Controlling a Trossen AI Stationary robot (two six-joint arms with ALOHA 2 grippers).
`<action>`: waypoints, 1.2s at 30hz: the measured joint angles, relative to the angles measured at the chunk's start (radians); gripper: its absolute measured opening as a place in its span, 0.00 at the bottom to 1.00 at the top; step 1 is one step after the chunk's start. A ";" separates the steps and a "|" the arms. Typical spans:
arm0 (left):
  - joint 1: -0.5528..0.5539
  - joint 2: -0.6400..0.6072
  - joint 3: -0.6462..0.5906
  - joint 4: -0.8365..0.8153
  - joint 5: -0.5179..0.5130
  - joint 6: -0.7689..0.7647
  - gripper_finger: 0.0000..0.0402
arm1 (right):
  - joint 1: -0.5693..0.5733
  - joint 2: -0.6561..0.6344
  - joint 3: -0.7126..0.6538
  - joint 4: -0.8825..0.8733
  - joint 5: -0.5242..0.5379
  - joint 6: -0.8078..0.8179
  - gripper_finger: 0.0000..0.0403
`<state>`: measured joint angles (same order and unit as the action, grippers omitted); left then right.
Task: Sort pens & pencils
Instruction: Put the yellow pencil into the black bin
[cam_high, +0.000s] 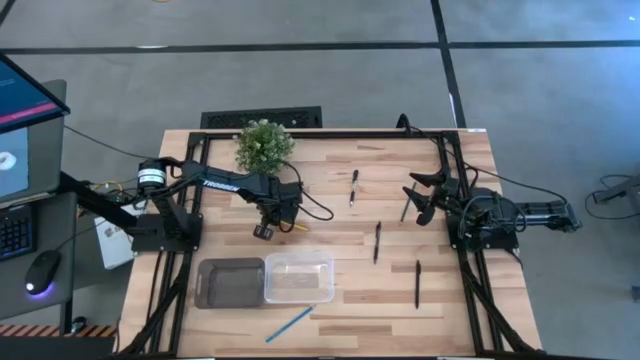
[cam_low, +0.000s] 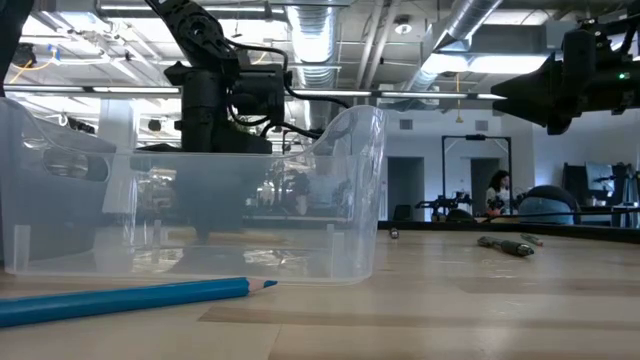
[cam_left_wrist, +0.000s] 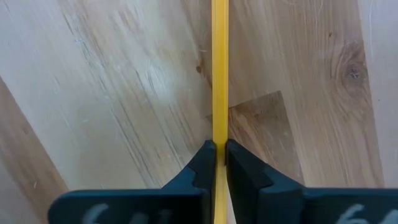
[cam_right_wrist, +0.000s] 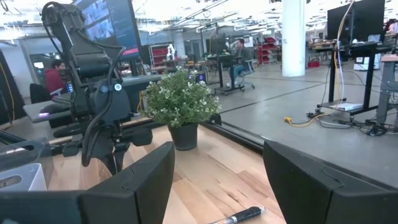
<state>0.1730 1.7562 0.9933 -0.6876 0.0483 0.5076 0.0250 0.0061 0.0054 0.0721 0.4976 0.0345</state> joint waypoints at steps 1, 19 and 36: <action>0.000 0.000 0.000 -0.006 0.000 -0.001 0.02 | 0.000 0.000 0.000 0.000 0.000 0.000 0.66; 0.000 -0.001 0.173 -0.350 -0.084 -0.040 0.02 | 0.000 0.000 0.000 0.000 0.000 0.000 0.66; -0.074 -0.346 0.244 -0.538 -0.121 -0.281 0.02 | 0.000 0.000 0.000 0.000 0.000 -0.008 0.66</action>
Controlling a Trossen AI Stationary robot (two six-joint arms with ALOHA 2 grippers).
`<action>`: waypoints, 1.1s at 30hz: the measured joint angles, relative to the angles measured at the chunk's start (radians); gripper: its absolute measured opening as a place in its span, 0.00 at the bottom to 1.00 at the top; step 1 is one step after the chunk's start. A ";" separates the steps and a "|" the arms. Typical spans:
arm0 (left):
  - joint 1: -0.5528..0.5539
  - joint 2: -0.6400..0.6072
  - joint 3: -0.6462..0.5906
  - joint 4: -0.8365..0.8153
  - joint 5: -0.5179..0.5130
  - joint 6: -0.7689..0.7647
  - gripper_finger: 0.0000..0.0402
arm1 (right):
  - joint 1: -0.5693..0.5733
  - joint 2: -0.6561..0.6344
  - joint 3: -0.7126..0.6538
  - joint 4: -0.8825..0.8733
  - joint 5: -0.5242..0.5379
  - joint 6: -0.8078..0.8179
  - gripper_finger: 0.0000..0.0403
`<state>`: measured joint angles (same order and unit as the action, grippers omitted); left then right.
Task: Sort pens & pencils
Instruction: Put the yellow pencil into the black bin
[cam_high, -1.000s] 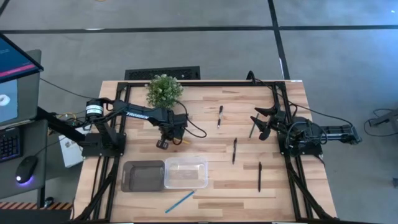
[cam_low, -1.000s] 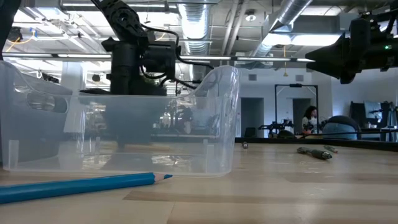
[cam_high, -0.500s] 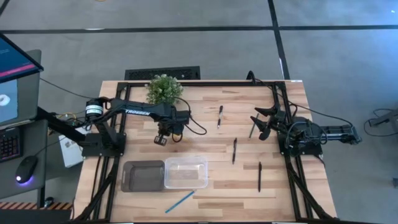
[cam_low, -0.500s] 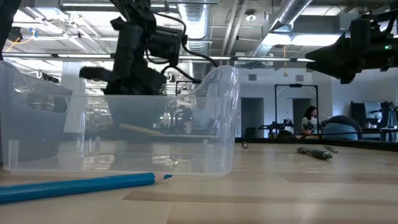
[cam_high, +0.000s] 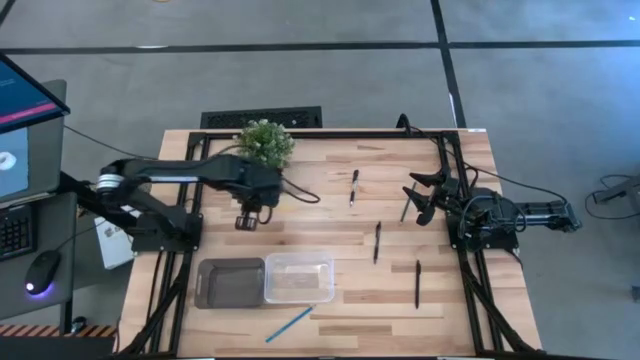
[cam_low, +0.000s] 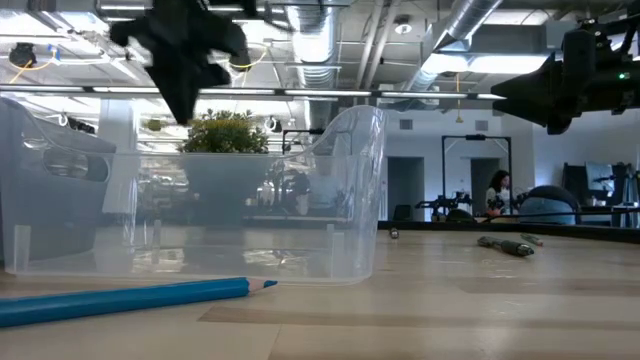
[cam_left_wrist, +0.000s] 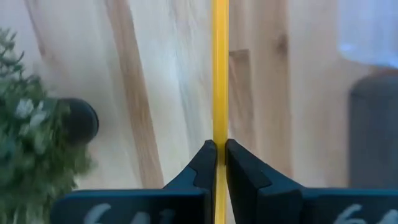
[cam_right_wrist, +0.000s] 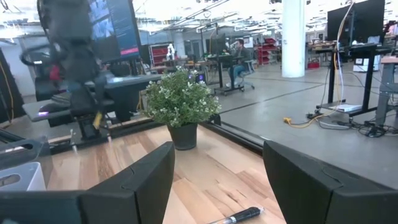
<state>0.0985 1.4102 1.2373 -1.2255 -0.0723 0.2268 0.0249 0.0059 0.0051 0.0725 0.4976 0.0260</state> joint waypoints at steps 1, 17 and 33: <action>-0.013 -0.025 0.000 -0.014 0.001 -0.025 0.02 | 0.000 0.000 0.000 0.000 0.000 0.000 0.66; -0.438 -0.164 -0.001 -0.068 -0.001 -0.425 0.03 | 0.000 0.000 0.000 0.000 0.000 0.004 0.66; -0.814 -0.165 -0.169 -0.018 -0.118 -0.801 0.03 | 0.000 0.000 0.000 0.015 0.000 0.133 0.66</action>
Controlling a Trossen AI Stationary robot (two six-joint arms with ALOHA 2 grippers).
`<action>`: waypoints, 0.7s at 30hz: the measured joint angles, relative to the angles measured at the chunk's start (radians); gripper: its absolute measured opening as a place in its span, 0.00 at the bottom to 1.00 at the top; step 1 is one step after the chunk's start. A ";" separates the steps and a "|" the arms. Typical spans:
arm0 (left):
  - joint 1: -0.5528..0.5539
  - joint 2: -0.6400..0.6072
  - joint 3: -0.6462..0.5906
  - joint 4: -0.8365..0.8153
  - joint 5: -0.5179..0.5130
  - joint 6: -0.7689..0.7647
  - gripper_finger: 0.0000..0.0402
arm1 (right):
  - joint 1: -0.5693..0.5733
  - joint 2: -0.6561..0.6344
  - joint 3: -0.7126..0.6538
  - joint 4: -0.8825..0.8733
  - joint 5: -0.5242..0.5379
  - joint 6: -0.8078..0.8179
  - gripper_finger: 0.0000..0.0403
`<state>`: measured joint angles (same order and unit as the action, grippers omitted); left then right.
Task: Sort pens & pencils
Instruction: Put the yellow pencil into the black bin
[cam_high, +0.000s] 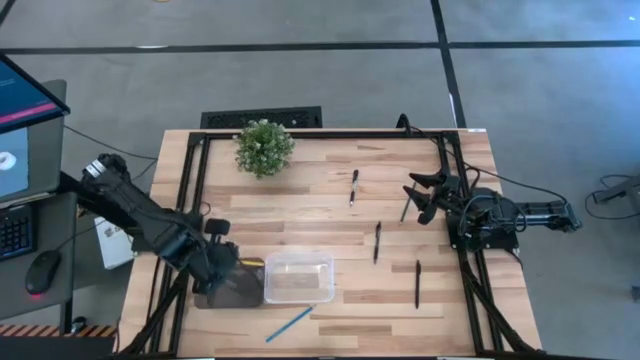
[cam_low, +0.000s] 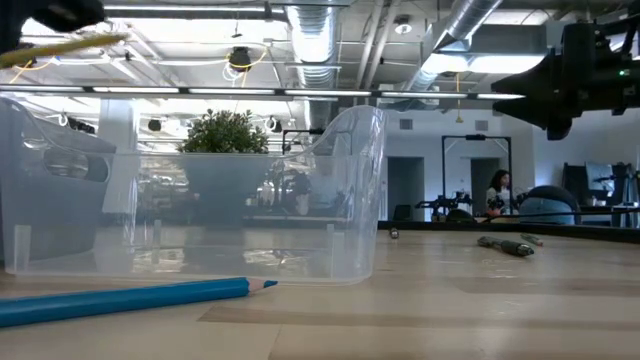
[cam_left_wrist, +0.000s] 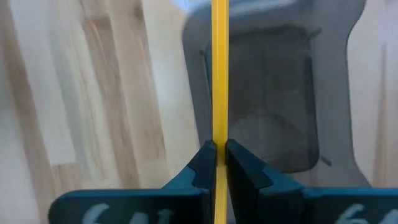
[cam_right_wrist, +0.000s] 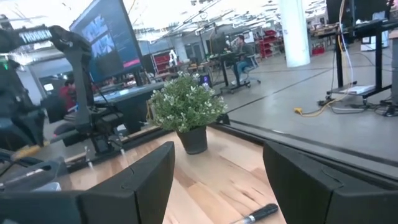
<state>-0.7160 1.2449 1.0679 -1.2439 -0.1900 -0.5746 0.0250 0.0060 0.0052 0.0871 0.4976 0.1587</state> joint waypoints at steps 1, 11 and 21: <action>-0.014 0.000 -0.019 0.016 0.005 -0.016 0.03 | 0.000 0.000 0.000 0.005 0.000 0.000 0.66; -0.137 0.000 -0.149 0.144 0.070 -0.089 0.03 | 0.001 0.000 0.000 0.012 0.000 0.004 0.66; -0.163 0.000 -0.278 0.281 0.052 -0.043 0.03 | 0.001 0.000 0.000 0.012 -0.001 0.081 0.66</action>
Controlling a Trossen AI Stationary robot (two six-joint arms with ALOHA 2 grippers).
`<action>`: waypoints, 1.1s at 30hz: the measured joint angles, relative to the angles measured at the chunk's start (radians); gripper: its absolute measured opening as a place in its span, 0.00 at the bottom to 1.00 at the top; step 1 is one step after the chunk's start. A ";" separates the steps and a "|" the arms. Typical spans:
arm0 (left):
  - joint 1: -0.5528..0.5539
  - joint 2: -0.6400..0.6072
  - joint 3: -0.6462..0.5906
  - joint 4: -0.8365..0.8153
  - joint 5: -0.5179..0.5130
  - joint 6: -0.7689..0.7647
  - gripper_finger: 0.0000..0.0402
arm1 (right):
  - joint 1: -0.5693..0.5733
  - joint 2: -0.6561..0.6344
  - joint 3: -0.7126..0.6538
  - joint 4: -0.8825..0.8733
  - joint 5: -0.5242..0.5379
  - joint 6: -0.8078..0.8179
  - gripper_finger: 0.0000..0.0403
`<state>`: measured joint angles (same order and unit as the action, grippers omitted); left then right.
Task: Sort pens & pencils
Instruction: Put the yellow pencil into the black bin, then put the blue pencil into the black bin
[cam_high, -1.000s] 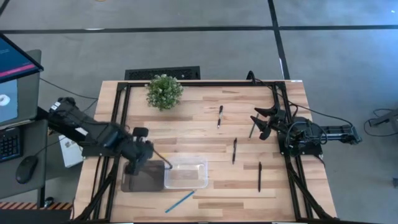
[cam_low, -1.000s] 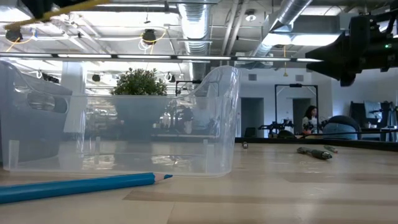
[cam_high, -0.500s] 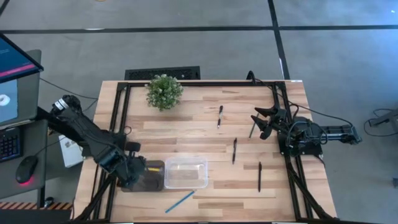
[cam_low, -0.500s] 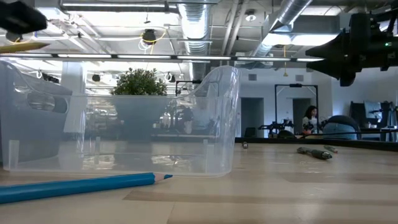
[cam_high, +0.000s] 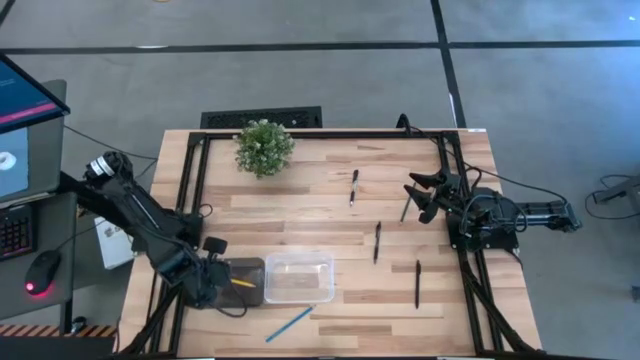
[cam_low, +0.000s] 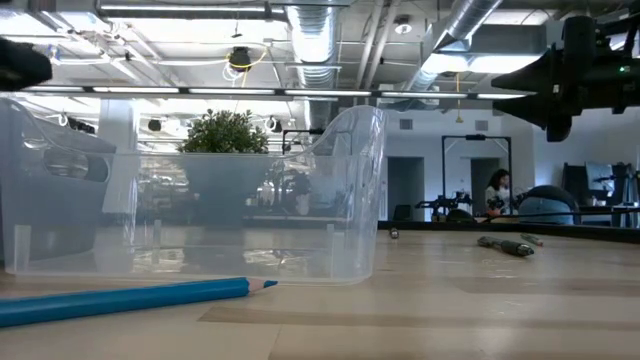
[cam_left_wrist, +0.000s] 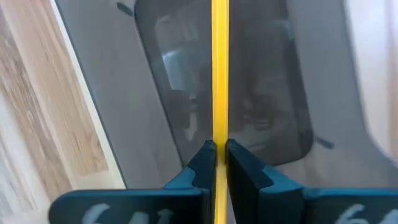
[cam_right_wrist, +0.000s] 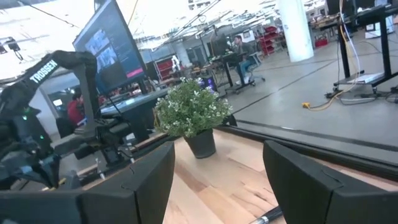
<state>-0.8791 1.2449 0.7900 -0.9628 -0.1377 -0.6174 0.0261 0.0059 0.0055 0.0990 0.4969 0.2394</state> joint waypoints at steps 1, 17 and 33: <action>0.001 0.000 -0.012 0.006 0.000 0.000 0.03 | 0.000 0.000 0.000 0.000 -0.001 0.001 0.66; 0.040 0.000 -0.128 0.119 0.025 0.007 0.05 | 0.000 0.000 0.000 0.000 0.000 0.007 0.66; 0.050 0.000 -0.128 0.120 0.019 0.025 0.21 | 0.000 0.000 0.000 -0.001 0.000 0.006 0.66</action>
<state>-0.8288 1.2449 0.6624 -0.8429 -0.1184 -0.5919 0.0261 0.0059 0.0055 0.0982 0.4965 0.2459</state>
